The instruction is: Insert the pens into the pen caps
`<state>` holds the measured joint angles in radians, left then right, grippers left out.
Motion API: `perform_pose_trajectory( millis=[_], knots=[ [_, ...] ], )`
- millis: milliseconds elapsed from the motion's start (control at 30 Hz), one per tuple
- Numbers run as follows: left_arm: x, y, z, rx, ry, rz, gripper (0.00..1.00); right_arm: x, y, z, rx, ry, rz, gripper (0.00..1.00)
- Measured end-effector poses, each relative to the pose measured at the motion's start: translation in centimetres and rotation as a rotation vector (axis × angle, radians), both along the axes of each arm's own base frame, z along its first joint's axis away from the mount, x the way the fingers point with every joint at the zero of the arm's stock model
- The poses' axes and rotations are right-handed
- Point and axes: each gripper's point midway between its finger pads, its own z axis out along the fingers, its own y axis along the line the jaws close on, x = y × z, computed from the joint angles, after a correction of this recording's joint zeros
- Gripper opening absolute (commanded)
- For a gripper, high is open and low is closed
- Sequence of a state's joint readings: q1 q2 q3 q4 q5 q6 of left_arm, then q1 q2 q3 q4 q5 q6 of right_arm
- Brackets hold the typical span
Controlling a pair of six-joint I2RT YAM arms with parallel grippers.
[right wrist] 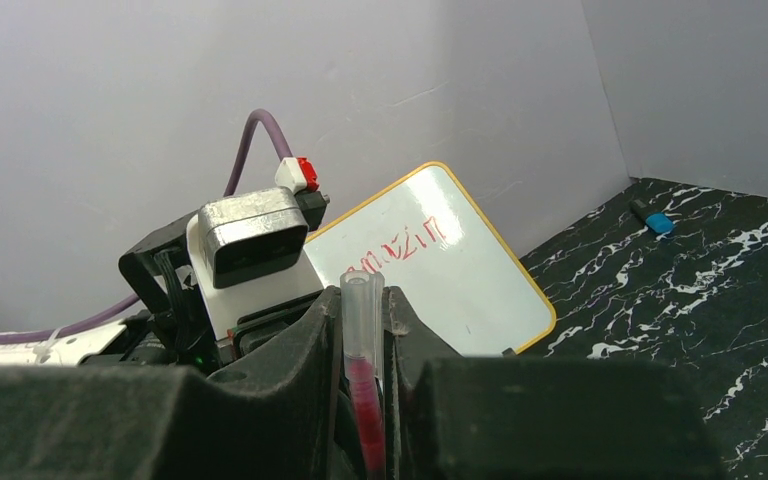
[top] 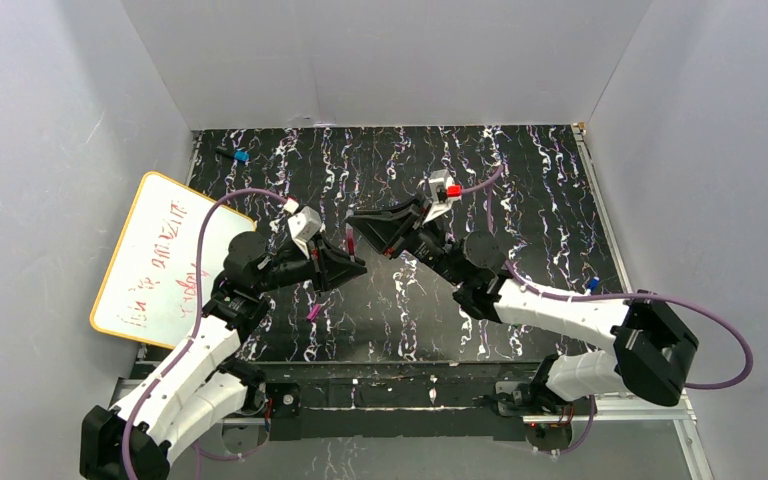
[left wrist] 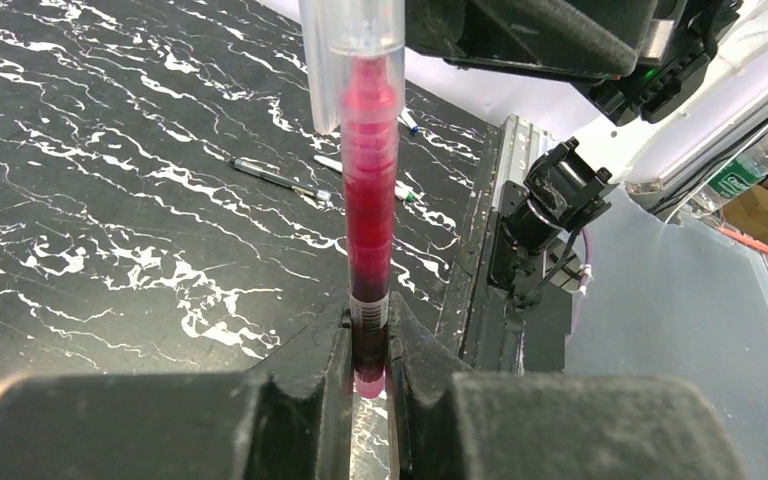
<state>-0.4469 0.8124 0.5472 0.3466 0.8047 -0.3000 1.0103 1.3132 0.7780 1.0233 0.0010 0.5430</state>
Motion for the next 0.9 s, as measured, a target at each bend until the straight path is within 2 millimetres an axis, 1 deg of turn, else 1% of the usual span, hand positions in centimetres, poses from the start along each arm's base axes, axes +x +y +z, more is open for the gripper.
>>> perform_pose_trajectory(
  millis=[200,433,633,733,900],
  knots=[
    [-0.2,-0.3,0.7,-0.029,0.008,-0.018,0.00,-0.2,-0.3,0.2,0.005,-0.003,0.000,0.01],
    [0.1,-0.9,0.7,-0.026,0.039,-0.057,0.00,0.2,-0.4,0.1,-0.001,-0.008,-0.025,0.01],
    [0.3,-1.1,1.6,0.017,0.030,-0.087,0.00,0.3,-1.0,0.9,0.006,-0.028,-0.043,0.01],
    [0.3,-1.0,1.8,0.046,0.004,-0.090,0.00,0.1,-1.5,1.3,0.000,-0.042,-0.049,0.01],
    [0.2,-0.3,1.3,0.099,-0.029,-0.067,0.00,-0.4,-1.7,0.9,-0.039,-0.042,-0.042,0.01]
  ],
)
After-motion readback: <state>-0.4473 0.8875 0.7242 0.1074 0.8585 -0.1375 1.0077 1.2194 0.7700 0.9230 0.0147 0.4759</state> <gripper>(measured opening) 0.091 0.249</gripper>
